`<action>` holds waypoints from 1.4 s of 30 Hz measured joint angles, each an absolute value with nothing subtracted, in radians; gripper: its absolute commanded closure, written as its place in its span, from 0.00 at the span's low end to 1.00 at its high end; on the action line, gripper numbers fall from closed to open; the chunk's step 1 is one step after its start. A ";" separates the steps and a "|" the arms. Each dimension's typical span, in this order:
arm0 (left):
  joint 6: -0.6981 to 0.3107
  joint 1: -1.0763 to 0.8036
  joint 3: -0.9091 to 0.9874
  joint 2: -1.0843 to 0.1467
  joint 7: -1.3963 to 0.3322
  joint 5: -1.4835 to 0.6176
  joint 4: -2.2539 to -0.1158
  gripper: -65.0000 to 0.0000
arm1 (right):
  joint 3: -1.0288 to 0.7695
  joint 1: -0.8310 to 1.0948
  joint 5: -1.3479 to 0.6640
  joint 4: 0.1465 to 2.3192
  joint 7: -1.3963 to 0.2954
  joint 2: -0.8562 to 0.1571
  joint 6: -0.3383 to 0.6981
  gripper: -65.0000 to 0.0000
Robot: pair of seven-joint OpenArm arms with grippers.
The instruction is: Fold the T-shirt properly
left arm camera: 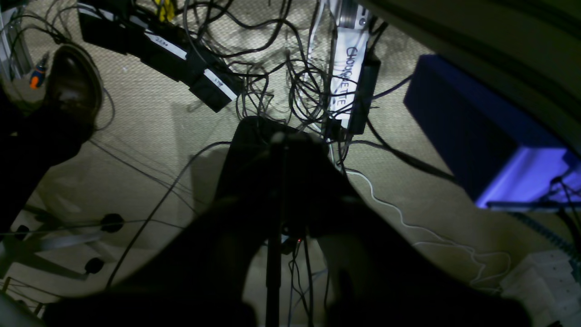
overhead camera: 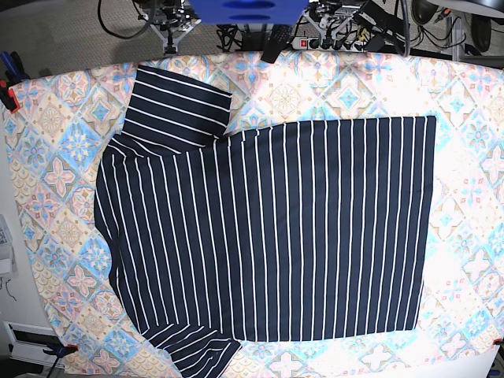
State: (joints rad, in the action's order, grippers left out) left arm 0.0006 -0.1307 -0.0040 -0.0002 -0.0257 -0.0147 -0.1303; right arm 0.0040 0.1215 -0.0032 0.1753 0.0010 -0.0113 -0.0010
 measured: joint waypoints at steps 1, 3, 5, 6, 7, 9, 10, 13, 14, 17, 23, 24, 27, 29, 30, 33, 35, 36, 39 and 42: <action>0.001 -0.131 -0.004 0.000 -0.026 -0.015 -0.130 1.00 | 0.004 0.121 -0.003 0.175 0.001 -0.011 -0.001 1.00; 0.001 -0.131 -0.004 0.000 -0.025 -0.015 -0.130 1.00 | 0.004 0.122 -0.003 0.175 0.001 -0.012 -0.001 1.00; 0.001 -0.131 -0.004 0.000 -0.025 -0.015 -0.130 1.00 | 0.004 0.122 -0.003 0.175 0.001 -0.012 -0.001 1.00; 0.001 -0.131 -0.004 0.000 -0.025 -0.015 -0.130 1.00 | 0.004 0.121 -0.003 0.175 0.001 -0.012 -0.001 1.00; 0.001 -0.131 -0.004 0.000 -0.025 -0.015 -0.130 1.00 | 0.004 0.121 -0.003 0.175 0.001 -0.011 -0.001 1.00; 0.001 -0.131 -0.004 0.000 -0.025 -0.015 -0.130 1.00 | 0.004 0.122 -0.003 0.175 0.001 -0.011 -0.001 1.00; 0.001 -0.131 -0.004 0.000 -0.025 -0.015 -0.130 1.00 | 0.004 0.122 -0.003 0.175 0.001 -0.012 -0.001 1.00; 0.001 -0.131 -0.004 0.000 -0.025 -0.015 -0.130 1.00 | 0.004 0.121 -0.003 0.175 0.001 -0.012 -0.001 1.00; 0.001 -0.131 -0.004 0.000 -0.025 -0.015 -0.130 1.00 | 0.004 0.121 -0.003 0.175 0.001 -0.011 -0.001 1.00; 0.001 -0.131 -0.004 0.000 -0.025 -0.015 -0.130 1.00 | 0.004 0.122 -0.003 0.175 0.001 -0.012 -0.001 1.00; 0.001 -0.131 -0.004 0.000 -0.025 -0.015 -0.130 1.00 | 0.004 0.123 -0.003 0.175 0.001 -0.011 -0.001 1.00; 0.001 -0.131 -0.004 0.000 -0.025 -0.015 -0.130 1.00 | 0.004 0.127 -0.003 0.177 0.003 -0.011 -0.001 1.00; 0.001 -0.131 -0.004 0.000 -0.025 -0.015 -0.130 1.00 | 0.004 0.136 -0.003 0.177 0.004 -0.012 -0.001 1.00; 0.001 -0.131 -0.004 0.000 -0.026 -0.014 -0.130 1.00 | 0.004 0.136 -0.003 0.176 0.004 -0.011 -0.001 1.00; 0.001 -0.131 -0.004 0.000 -0.025 -0.014 -0.130 1.00 | 0.004 0.139 -0.003 0.176 0.003 -0.011 -0.001 1.00; 0.001 -0.134 -0.004 0.000 -0.024 -0.014 -0.130 1.00 | 0.004 0.136 -0.003 0.177 0.004 -0.012 -0.001 1.00; 0.001 -0.143 -0.004 -0.001 -0.020 -0.014 -0.130 1.00 | 0.004 0.142 -0.003 0.178 0.009 -0.012 -0.001 1.00; 0.001 -0.149 -0.004 -0.001 -0.021 -0.014 -0.130 1.00 | 0.004 0.150 -0.003 0.179 0.017 -0.012 -0.001 1.00; 0.001 -0.176 -0.004 -0.004 -0.024 -0.014 -0.131 1.00 | 0.007 0.173 -0.003 0.176 0.000 -0.022 0.003 1.00; -0.001 -0.225 -0.005 -0.017 -0.026 -0.008 -0.189 1.00 | 0.007 0.206 -0.003 0.180 0.014 -0.038 0.002 1.00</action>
State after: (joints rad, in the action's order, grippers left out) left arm -0.0013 -0.2253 -0.0048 -0.0174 -0.0261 -0.0082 -0.1894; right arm 0.0067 0.2058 -0.0032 0.1799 0.0135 -0.0380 0.0017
